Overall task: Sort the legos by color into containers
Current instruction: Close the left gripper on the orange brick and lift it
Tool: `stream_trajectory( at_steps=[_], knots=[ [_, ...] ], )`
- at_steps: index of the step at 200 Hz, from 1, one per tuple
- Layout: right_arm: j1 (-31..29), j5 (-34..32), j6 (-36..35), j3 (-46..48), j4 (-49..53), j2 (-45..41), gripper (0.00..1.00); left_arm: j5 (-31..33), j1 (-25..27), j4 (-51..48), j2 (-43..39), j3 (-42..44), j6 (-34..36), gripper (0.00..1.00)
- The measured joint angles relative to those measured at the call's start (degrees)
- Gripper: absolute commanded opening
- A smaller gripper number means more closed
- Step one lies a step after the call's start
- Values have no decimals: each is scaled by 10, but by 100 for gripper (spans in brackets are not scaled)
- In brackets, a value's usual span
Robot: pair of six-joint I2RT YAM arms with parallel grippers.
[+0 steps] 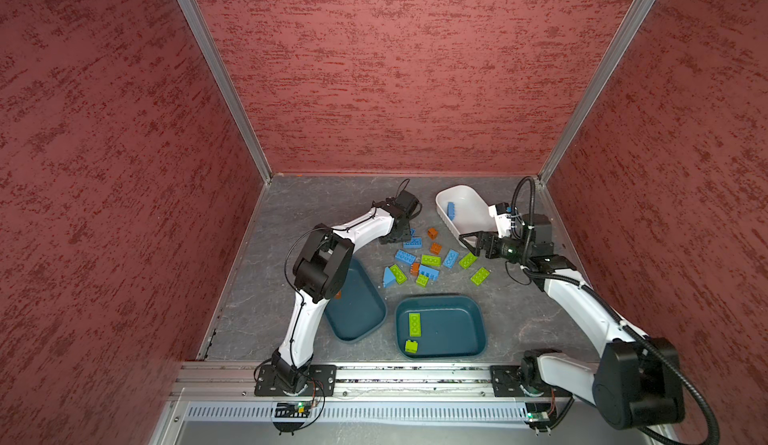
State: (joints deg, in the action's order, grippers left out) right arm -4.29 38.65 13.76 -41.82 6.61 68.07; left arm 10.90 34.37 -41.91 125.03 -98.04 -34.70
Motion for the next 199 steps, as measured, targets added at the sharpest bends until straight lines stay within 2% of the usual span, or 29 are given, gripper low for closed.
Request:
stream_trajectory(
  at_steps=[48,125,162,199],
  knots=[
    [0,2,0,0,-3,3,98,0,-9,3,21,-9,0,51],
    [0,2,0,0,-10,4,98,17,-10,3,10,27,5,49],
    [0,2,2,0,-12,6,98,18,-14,9,0,44,10,40],
    [0,2,2,0,-12,7,98,13,-24,19,0,44,23,39]
  ],
)
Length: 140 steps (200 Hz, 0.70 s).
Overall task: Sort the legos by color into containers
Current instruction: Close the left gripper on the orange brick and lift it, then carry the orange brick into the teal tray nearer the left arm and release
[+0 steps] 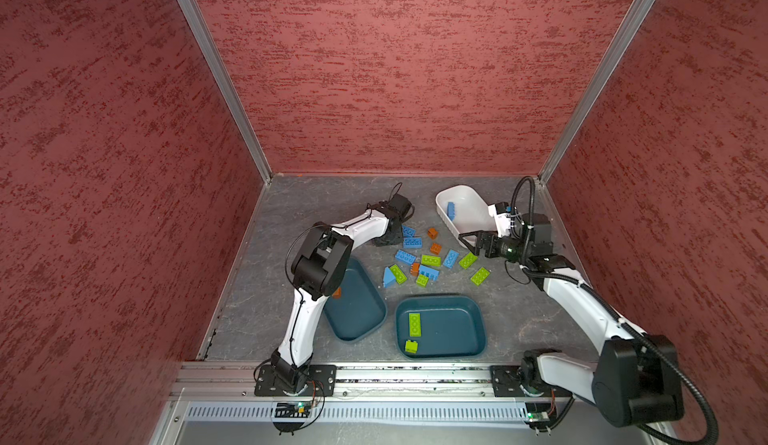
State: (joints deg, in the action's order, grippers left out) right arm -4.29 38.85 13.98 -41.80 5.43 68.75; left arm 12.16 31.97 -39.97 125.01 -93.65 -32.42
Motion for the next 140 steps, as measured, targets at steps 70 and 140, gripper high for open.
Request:
stream_trajectory(
  at_steps=[70,140],
  knots=[
    [0,0,2,3,-1,1,98,-31,-18,17,6,-10,26,33],
    [0,5,4,4,-2,7,98,-35,-20,13,14,-33,53,19]
  ],
)
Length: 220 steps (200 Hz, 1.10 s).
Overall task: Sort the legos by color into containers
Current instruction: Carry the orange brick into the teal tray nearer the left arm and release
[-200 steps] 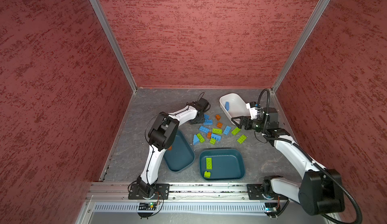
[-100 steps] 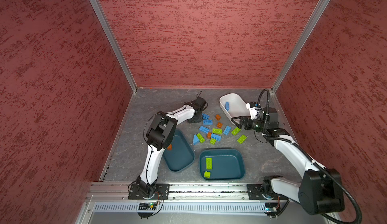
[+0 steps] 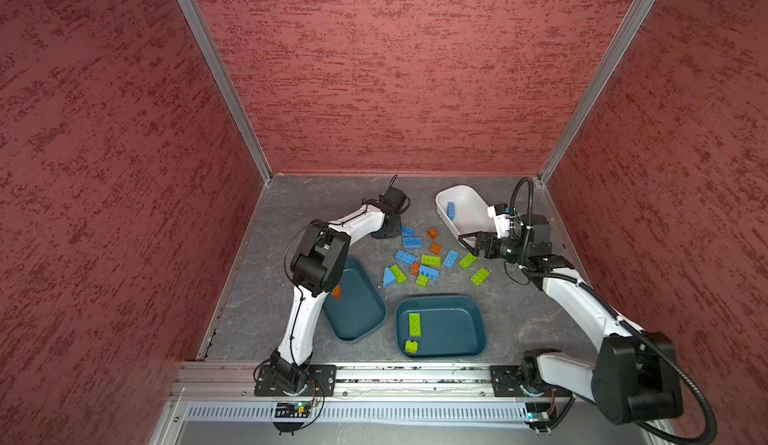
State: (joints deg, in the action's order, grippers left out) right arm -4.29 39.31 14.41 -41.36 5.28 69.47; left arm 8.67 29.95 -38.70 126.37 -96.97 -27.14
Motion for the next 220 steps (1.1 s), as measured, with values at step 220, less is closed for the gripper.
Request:
stream_trajectory(
  at_steps=[220],
  knots=[
    [-69,78,81,21,-131,30,97,34,14,-155,-471,455,-115,22]
  ],
)
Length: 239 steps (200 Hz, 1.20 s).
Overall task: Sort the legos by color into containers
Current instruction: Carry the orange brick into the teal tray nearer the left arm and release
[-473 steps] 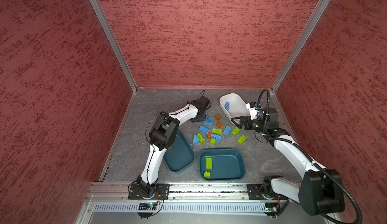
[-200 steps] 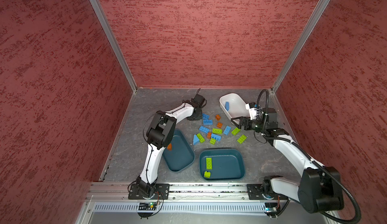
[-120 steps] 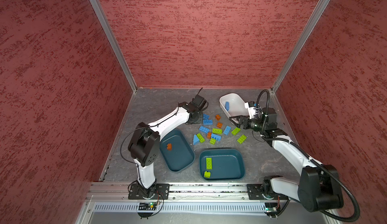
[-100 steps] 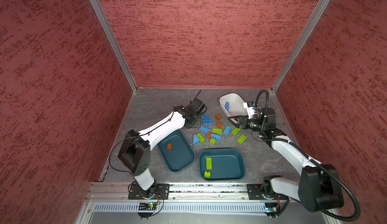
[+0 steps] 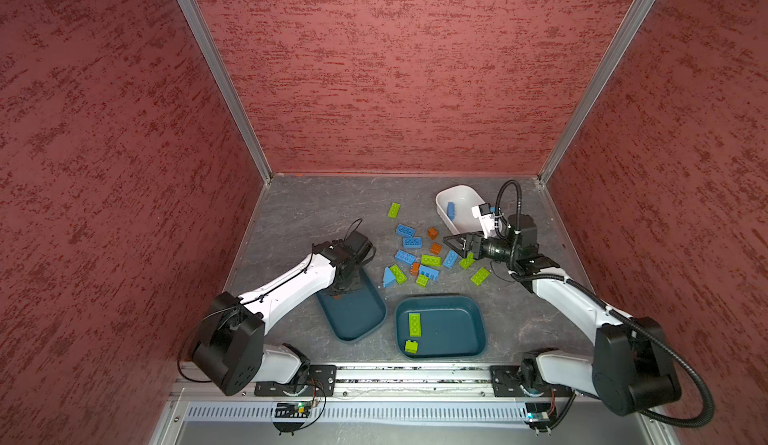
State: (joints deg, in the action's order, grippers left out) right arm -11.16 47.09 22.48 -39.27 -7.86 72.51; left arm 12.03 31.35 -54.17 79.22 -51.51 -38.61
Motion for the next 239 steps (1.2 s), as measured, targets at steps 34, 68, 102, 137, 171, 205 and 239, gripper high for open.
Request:
stream_trajectory(
  at_steps=[34,68,102,137,171,205,239],
  knots=[
    [-8,-4,-5,0,5,1,98,-8,-28,53,19,10,11,22],
    [-11,-9,-7,0,9,3,98,-2,-32,71,34,2,23,23],
    [-12,-10,-8,0,9,8,97,35,-38,52,39,-12,31,23],
    [-14,-11,-9,-1,9,14,98,65,-41,12,33,-13,14,24],
    [-15,-11,-11,-1,9,17,98,73,-41,-6,10,-6,-5,27],
    [-15,-11,-15,-3,14,19,98,81,-41,-20,9,3,-17,41],
    [-15,-14,-20,-4,23,19,98,86,-40,-30,9,2,-18,53]
  ],
)
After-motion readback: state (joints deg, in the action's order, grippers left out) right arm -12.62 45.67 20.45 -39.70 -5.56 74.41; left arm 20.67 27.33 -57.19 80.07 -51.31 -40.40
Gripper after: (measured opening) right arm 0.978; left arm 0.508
